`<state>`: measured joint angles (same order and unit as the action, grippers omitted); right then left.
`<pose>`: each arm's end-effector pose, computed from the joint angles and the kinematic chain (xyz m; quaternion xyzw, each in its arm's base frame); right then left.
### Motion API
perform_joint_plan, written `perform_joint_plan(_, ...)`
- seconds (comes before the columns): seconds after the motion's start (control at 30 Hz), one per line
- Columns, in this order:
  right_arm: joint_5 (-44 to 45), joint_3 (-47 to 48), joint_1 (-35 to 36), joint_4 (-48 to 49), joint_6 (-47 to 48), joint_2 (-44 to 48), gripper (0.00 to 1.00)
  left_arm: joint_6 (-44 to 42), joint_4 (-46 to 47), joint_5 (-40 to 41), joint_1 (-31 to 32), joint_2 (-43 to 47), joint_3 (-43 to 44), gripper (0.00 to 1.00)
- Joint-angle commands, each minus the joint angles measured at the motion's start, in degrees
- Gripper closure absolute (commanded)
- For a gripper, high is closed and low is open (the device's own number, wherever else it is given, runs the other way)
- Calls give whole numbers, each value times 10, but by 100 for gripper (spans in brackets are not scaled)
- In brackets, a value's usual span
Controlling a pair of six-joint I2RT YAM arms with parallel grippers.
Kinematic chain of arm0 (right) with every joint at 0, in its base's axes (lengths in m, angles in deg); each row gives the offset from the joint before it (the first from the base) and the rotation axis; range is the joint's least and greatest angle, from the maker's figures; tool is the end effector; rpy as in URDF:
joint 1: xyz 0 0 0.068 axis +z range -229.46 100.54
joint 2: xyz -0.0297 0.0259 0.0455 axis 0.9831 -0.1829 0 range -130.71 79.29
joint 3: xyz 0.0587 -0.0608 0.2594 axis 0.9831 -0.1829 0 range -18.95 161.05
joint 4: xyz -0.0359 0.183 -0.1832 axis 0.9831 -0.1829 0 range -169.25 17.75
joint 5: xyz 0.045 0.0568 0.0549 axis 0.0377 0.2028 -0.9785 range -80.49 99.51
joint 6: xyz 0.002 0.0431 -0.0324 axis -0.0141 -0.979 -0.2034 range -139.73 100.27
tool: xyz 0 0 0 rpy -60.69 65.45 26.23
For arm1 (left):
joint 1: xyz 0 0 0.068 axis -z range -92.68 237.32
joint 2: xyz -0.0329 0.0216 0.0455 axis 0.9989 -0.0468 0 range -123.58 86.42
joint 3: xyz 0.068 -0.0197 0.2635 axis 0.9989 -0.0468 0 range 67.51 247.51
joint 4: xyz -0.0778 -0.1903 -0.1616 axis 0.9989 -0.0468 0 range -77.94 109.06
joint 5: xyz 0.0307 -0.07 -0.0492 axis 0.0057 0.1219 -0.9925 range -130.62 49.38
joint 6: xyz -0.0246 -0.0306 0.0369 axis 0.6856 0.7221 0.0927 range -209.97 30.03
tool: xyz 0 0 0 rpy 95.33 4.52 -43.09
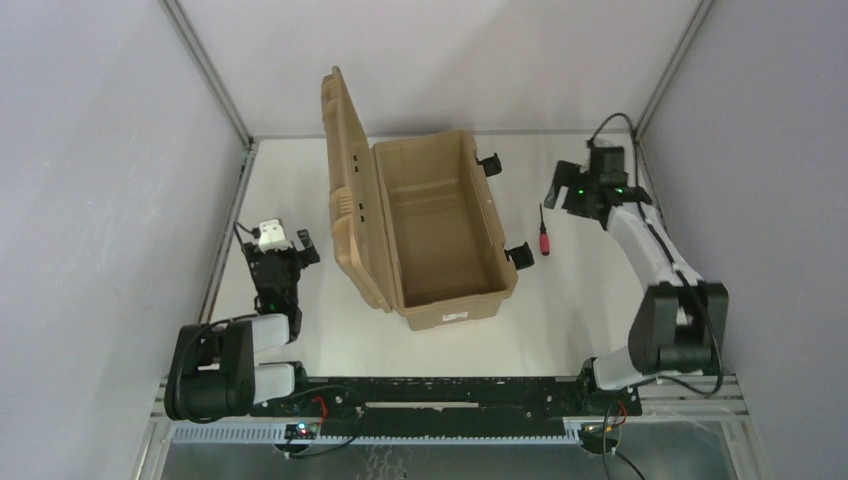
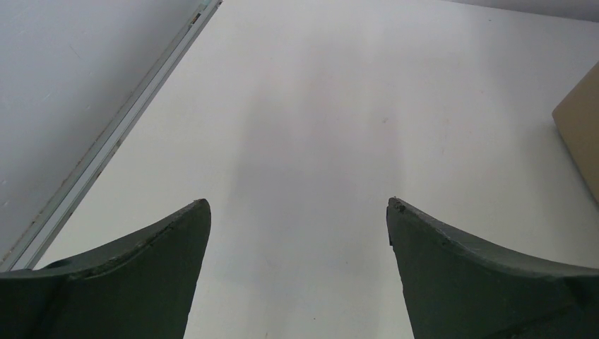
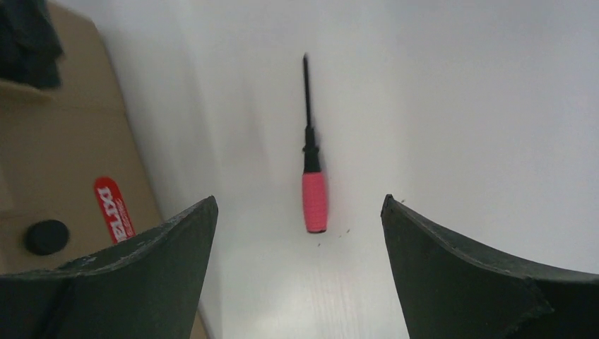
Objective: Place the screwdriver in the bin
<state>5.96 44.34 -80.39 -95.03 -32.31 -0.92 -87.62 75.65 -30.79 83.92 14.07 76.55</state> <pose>0.3113 -0.0028 0.2897 0.0934 0.9001 0.0710 0.4197 0.2112 0.0185 0.1603 -0.0942 0.7408 0.0702 0.6614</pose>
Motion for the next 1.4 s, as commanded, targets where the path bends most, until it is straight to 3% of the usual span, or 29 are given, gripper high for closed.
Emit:
perform_joint_plan(0.0, 48, 70, 51, -171, 23, -107, 5, -10, 48, -9, -3, -1, 19, 0)
perform_joint_plan(0.2, 84, 156, 79, -208, 20, -236, 7, -10, 48, -9, -3, -1, 19, 0)
perform_joint_plan(0.33, 105, 192, 83, -223, 17, -306, 17, -10, 48, -8, -3, -1, 19, 0)
perform_joint_plan(0.5, 89, 186, 79, -211, 14, -328, 46, -10, 48, -9, -3, -1, 19, 0)
perform_joint_plan(0.67, 91, 172, 78, -207, 19, -336, 62, -10, 48, -9, -3, -1, 19, 0)
perform_joint_plan(0.83, 95, 173, 74, -200, 25, -330, 99, -10, 48, -8, -3, 0, 19, 0)
perform_joint_plan(1.17, 99, 246, 64, -293, 34, -228, 100, -10, 48, -8, -3, -1, 19, 0)
perform_joint_plan(1.37, 119, 394, 90, -434, 14, -177, 100, -10, 48, -8, -3, -2, 19, 0)
